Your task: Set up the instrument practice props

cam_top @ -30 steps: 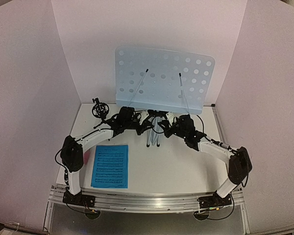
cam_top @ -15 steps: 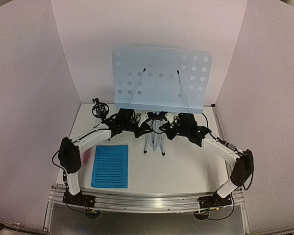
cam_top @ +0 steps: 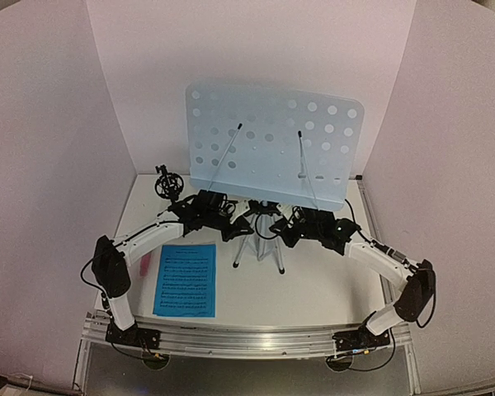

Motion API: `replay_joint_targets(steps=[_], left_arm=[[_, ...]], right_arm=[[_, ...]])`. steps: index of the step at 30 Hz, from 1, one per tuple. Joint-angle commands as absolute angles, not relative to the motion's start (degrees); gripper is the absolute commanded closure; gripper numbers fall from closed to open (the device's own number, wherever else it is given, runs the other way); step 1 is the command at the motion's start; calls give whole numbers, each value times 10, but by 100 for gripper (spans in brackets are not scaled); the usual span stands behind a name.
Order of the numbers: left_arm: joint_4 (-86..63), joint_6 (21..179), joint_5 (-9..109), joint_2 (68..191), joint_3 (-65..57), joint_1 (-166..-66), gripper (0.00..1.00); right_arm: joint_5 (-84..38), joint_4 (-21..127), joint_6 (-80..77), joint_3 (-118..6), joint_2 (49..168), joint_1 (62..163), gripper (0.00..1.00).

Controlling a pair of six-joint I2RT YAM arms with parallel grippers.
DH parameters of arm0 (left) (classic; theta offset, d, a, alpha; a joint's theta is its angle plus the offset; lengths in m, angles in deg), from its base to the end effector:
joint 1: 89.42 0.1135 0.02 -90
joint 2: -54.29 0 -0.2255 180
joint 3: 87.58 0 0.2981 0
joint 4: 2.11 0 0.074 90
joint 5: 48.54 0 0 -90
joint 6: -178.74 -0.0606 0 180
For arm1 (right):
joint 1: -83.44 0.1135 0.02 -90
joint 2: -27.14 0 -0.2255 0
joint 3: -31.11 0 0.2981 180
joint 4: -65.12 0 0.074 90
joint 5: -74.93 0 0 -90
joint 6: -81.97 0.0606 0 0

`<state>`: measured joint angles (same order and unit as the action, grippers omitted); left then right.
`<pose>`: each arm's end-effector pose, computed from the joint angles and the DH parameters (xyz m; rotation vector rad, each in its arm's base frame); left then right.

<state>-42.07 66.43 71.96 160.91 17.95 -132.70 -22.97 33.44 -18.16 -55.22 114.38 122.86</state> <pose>0.3267 -0.3499 0.2410 1.4696 1.7596 -0.7984 0.3193 0.2732 0.2618 -0.9817 1.9316 0.4444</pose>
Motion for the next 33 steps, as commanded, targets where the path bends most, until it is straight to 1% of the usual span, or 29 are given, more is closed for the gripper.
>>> replay_joint_targets(steps=[1, 7, 11, 19, 23, 27, 33], left_arm=[[-493, 648, 625, 1545, 165, -1288, 100], [-542, 633, 628, 1535, 158, -1290, 100], [-558, 624, 629, 1525, 146, -1290, 100], [-541, 630, 628, 1503, 100, -1292, 100], [-532, 630, 627, 1506, 99, -1300, 100], [-537, 618, 623, 1511, 99, -1304, 100], [-585, 594, 624, 1508, 95, -1304, 100]], right_arm=[[-179, 201, -183, -513, 1071, 1208, 100], [-179, 187, -181, -492, 1053, 1211, 100], [-172, 153, -192, -493, 1055, 1220, 100], [-115, 81, -230, -511, 1034, 1231, 100], [-97, 60, -247, -511, 1024, 1231, 100], [-87, 42, -256, -507, 1017, 1230, 100], [-100, 33, -257, -483, 1008, 1231, 100]])
